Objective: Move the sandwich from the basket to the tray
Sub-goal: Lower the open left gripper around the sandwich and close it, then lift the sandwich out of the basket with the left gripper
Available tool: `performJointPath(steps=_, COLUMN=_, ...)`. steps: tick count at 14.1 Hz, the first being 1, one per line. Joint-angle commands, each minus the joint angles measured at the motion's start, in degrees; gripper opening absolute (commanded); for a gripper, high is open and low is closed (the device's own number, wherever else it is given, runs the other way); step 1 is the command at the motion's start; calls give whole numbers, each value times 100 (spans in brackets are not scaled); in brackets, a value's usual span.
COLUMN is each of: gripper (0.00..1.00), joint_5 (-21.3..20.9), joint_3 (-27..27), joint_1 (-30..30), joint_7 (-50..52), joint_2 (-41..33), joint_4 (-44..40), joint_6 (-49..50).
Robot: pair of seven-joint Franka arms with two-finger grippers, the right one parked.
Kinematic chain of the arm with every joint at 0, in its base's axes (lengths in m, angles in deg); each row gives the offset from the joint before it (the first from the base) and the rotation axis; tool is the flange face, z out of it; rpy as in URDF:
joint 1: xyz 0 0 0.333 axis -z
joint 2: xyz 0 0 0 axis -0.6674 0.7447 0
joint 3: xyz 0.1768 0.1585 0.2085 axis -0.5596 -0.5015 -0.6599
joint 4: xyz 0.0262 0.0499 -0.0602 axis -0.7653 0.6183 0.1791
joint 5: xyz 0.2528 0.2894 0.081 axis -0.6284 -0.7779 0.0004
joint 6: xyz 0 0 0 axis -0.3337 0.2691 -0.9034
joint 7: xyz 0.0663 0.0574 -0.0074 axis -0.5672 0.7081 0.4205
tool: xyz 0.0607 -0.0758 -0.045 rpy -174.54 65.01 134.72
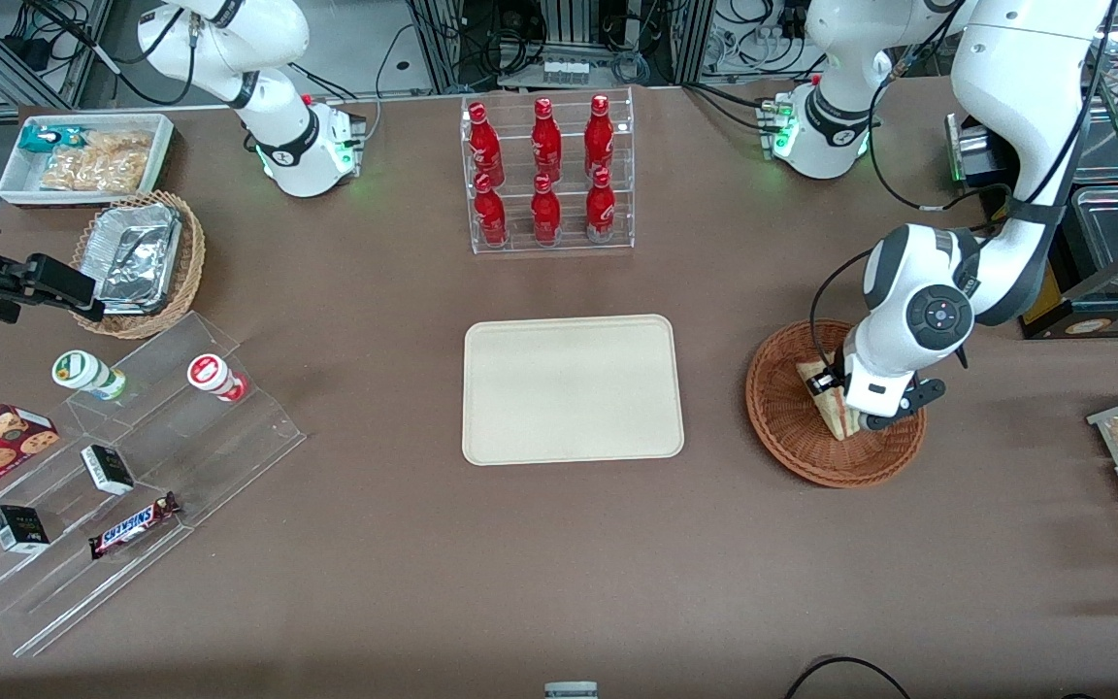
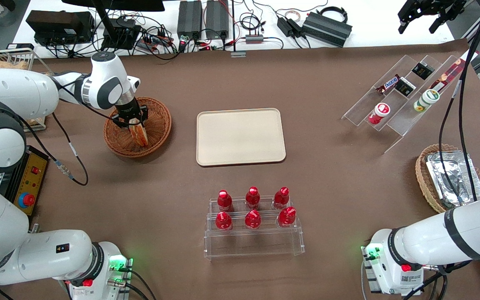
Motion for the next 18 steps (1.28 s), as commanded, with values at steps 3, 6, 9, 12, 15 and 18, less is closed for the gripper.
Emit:
performJointPath(steps=3, gripper=15, joint_5=-124, joint_3=39, joint_1=-7, joint_7=101, joint_2=7, joint_4=-68, joint_6=-60)
performJointPath(steps=6, gripper=15, joint_5=-124, joint_3=56, joint_1=37, joint_7=66, joint_2=-72, joint_4=-287, joint_6=10)
performJointPath(steps=9, gripper=15, joint_5=-124, joint_3=126, joint_1=125, joint_7=100, joint_2=-151, joint_4=-533, joint_6=273)
performJointPath(steps=12, gripper=15, joint_5=-124, joint_3=153, joint_1=440, joint_7=75, joint_2=-195, joint_4=-718, joint_6=370)
performJointPath(steps=15, gripper=16, joint_5=-133, joint_3=616, joint_1=398, joint_7=21, joint_2=-310, joint_4=-1042, joint_6=791)
performJointPath(steps=18, gripper=15, joint_5=-133, joint_3=1083, joint_1=397, joint_7=-66, joint_2=-292, joint_4=-1220, joint_6=951)
